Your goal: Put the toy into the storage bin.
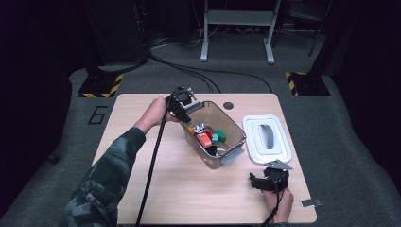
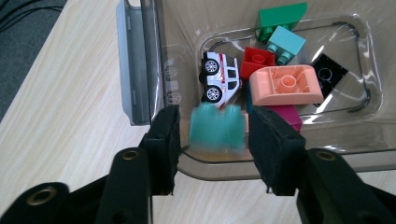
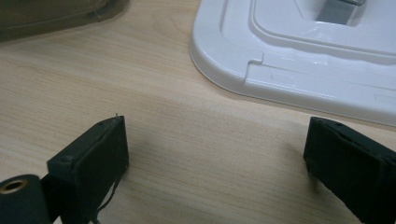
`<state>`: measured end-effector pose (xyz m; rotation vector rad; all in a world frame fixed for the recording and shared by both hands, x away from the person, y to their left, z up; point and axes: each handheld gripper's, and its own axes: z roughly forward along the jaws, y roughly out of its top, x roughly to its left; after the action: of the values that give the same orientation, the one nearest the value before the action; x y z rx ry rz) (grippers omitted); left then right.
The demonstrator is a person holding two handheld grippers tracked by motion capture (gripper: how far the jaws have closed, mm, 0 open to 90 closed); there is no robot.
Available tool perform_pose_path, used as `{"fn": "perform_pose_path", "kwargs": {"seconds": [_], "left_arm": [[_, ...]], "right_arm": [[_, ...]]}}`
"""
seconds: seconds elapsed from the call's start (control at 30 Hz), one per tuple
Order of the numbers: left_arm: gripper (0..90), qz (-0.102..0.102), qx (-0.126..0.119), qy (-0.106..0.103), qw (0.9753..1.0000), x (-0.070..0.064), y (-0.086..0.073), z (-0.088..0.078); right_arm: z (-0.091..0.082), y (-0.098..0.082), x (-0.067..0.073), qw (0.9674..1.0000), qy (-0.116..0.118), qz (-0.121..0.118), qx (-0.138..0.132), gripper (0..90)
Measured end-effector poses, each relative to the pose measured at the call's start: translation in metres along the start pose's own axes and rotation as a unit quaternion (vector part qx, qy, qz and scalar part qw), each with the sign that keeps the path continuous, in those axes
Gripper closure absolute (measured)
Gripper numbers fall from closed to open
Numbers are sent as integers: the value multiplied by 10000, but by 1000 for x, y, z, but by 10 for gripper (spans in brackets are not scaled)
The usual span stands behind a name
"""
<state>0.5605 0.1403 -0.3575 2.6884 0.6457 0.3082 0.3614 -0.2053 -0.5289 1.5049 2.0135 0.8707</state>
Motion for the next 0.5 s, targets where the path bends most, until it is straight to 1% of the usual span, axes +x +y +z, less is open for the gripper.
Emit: {"fn": "perform_pose_path", "kwargs": {"seconds": [0.07, 0.1, 0.27, 0.33, 0.4, 0.43, 0.5], "left_arm": [[499, -48, -30, 18, 10000, 0, -2, -1], [472, -86, -70, -5, 9999, -1, -3, -3], [335, -152, -390, -68, 9991, -3, -18, -15], [284, -252, -540, -99, 9982, -3, -28, -19], [244, -291, -669, -83, 9973, -3, -38, -24], [223, -363, -789, -94, 9962, -3, -43, -25], [184, -423, -914, -81, 9949, -4, -56, -27]], "right_arm": [[0, 0, 0, 10000, 0, -2, 1, 56], [0, 0, 0, 10000, 1, -1, 1, 56], [0, 0, 0, 10000, 11, -1, -1, 56], [0, 0, 0, 10000, 13, 15, -2, 56], [0, 0, 0, 10000, 17, 18, 0, 56], [0, 0, 0, 10000, 27, 20, 0, 57], [0, 0, 0, 10000, 25, 23, -3, 58]]}}
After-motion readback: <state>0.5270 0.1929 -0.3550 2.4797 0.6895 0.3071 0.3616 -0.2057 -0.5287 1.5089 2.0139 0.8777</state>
